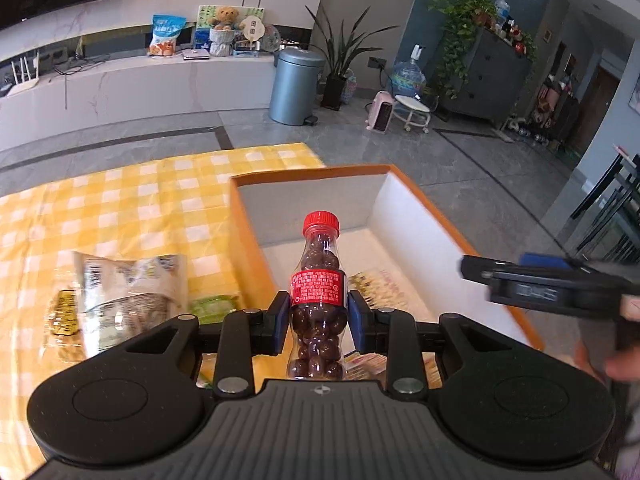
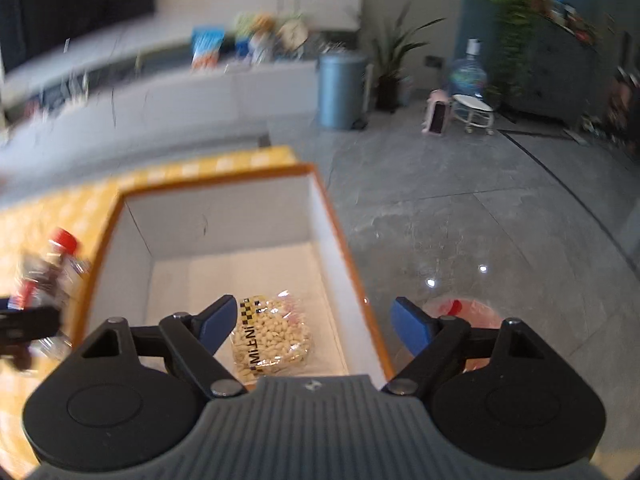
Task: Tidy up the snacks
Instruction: 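Carry chocolate bottle over orange box with left tool while right tool withdraws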
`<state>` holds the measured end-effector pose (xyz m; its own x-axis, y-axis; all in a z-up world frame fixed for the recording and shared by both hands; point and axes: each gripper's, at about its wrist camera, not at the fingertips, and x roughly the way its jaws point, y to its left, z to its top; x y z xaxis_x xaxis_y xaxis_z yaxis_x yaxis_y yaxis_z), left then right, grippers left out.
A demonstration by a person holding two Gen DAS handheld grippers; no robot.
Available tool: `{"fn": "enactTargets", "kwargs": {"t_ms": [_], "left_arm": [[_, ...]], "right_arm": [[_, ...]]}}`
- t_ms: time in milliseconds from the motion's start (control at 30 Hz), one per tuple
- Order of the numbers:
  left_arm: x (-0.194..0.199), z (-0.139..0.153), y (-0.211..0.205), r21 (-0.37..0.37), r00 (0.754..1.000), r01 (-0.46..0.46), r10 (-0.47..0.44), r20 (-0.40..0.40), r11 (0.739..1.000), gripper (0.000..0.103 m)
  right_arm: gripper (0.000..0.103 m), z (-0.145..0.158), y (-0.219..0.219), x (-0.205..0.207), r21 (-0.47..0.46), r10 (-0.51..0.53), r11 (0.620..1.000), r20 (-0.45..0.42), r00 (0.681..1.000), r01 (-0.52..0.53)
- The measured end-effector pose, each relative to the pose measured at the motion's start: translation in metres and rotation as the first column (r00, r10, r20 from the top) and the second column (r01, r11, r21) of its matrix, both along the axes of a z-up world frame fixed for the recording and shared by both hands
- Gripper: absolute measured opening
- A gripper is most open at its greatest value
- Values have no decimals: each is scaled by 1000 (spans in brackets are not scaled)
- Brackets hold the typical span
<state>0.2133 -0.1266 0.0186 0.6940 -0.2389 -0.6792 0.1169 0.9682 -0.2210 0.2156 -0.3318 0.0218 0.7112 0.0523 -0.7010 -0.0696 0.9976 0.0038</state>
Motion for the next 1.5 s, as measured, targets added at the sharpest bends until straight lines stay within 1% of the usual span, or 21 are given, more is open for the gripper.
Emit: {"fn": "enactTargets", "kwargs": {"t_ms": [67,100,133,167,200,233,333,367,400,467,533,667,800,933,1000,1067,1167,1233,1367,1433,1500], "left_arm": [[3,1,-8,-33,999,-48,48,12,998,34],[4,0,-13,-49,997,-75,76,17,996,34],[5,0,-19,-72,995,-101,103,12,992,34],[7,-1,-25,-103,993,-121,122,-2,987,34],[9,-2,-31,-137,992,-124,123,-15,983,34],[11,-4,-38,-170,993,-116,112,-29,979,34],[19,-13,-58,-234,995,-88,74,-72,968,34],[24,-19,-65,-244,994,-86,65,-91,966,34],[29,-25,-71,-248,992,-74,47,-114,966,34],[37,-37,-77,-276,987,-68,24,-161,959,34],[45,-48,-81,-304,982,-71,12,-190,950,34],[58,-63,-89,-305,975,-69,-1,-223,950,34],[66,-76,-99,-314,964,-65,-22,-266,947,34],[67,-84,-104,-298,957,-63,-27,-289,952,34],[68,-88,-107,-293,952,-60,-33,-303,954,35],[69,-89,-108,-290,951,-39,-53,-304,956,35],[67,-86,-109,-283,958,-8,-74,-278,959,35],[65,-84,-109,-259,961,8,-79,-265,966,37],[58,-80,-110,-228,965,6,-65,-253,974,51],[55,-77,-109,-213,970,5,-56,-237,977,59],[49,-73,-110,-180,979,1,-38,-200,984,70]], "right_arm": [[83,13,-14,-15,22,-74,997,51,996,73],[83,19,-21,-22,18,-158,987,87,984,157],[83,25,-28,-26,19,-272,962,112,956,272],[83,29,-34,-30,28,-371,928,120,921,371],[83,32,-37,-33,45,-423,906,132,896,421],[83,34,-38,-35,66,-431,902,150,890,426],[82,32,-38,-43,91,-363,932,179,914,352],[82,28,-42,-48,106,-364,931,178,914,350],[82,24,-46,-53,118,-386,921,163,908,370],[82,16,-49,-63,86,-425,905,149,893,417],[82,11,-53,-66,63,-437,900,141,888,432],[82,0,-69,-65,113,-470,882,115,875,458],[82,-13,-77,-63,92,-468,883,78,880,461],[81,-26,-89,-57,87,-483,874,44,875,478],[81,-27,-91,-59,86,-490,869,27,871,487],[81,-31,-93,-58,80,-493,868,25,870,489],[81,-36,-95,-57,80,-492,868,9,871,489],[81,-40,-95,-56,78,-494,867,3,869,492],[80,-42,-94,-55,80,-490,869,-1,872,489],[79,-42,-93,-56,76,-491,869,2,871,490],[78,-42,-93,-56,79,-499,864,6,867,497]]}}
